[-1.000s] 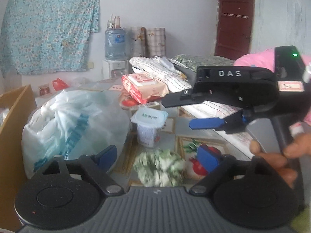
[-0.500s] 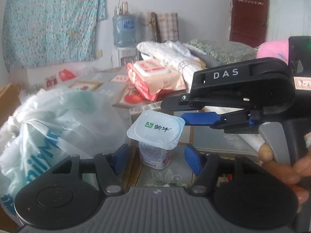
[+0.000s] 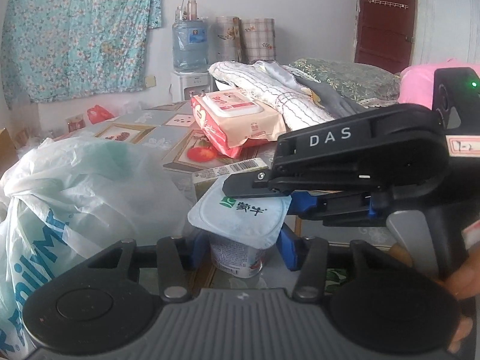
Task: Organize soft objects
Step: 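Close the right gripper on the rim of the white yogurt cup, then lift the yogurt cup with the right gripper and carry it over the box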
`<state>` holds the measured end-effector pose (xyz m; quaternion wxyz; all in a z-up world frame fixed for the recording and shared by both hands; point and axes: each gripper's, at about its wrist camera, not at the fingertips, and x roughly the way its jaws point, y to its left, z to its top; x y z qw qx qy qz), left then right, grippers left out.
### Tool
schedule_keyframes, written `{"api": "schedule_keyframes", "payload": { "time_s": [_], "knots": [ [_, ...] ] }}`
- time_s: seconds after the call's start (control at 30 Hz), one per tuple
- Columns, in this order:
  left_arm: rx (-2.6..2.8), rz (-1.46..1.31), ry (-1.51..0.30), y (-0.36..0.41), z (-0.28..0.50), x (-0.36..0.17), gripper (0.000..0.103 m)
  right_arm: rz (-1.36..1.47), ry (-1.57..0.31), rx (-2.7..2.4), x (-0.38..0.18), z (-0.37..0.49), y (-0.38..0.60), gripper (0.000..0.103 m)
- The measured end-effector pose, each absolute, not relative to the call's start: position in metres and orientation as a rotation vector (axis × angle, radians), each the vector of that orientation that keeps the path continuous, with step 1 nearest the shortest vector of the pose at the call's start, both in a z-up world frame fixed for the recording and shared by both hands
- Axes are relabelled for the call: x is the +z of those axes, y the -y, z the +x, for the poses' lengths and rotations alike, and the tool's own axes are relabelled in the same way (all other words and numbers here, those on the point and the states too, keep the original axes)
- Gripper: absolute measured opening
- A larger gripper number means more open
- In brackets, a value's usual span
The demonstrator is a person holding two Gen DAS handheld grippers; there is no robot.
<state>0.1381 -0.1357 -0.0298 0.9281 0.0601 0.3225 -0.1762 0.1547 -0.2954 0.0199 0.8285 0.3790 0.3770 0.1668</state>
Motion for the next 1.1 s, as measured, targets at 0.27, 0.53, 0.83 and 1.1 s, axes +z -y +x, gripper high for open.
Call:
{"api": "schedule_keyframes", "payload": {
  "time_s": [0.27, 0.53, 0.83, 1.1],
  "knots": [
    [-0.4, 0.112, -0.621, 0.134, 0.119, -0.013, 0.05, 0.788, -0.765, 0.332, 0.039, 0.135, 0.293, 0.028],
    [-0.408, 0.1, -0.537, 0.124, 0.087, 0.018, 0.05, 0.769, -0.69, 0.356, 0.08, 0.099, 0.286, 0.028],
    [-0.319, 0.075, -0.451, 0.089, 0.049, 0.06, 0.05, 0.725, -0.647, 0.481, 0.128, 0.077, 0.247, 0.029],
    [-0.095, 0.058, -0.406, 0.011, 0.021, 0.101, 0.05, 0.654, -0.717, 0.732, 0.166, 0.097, 0.153, 0.031]
  ]
}}
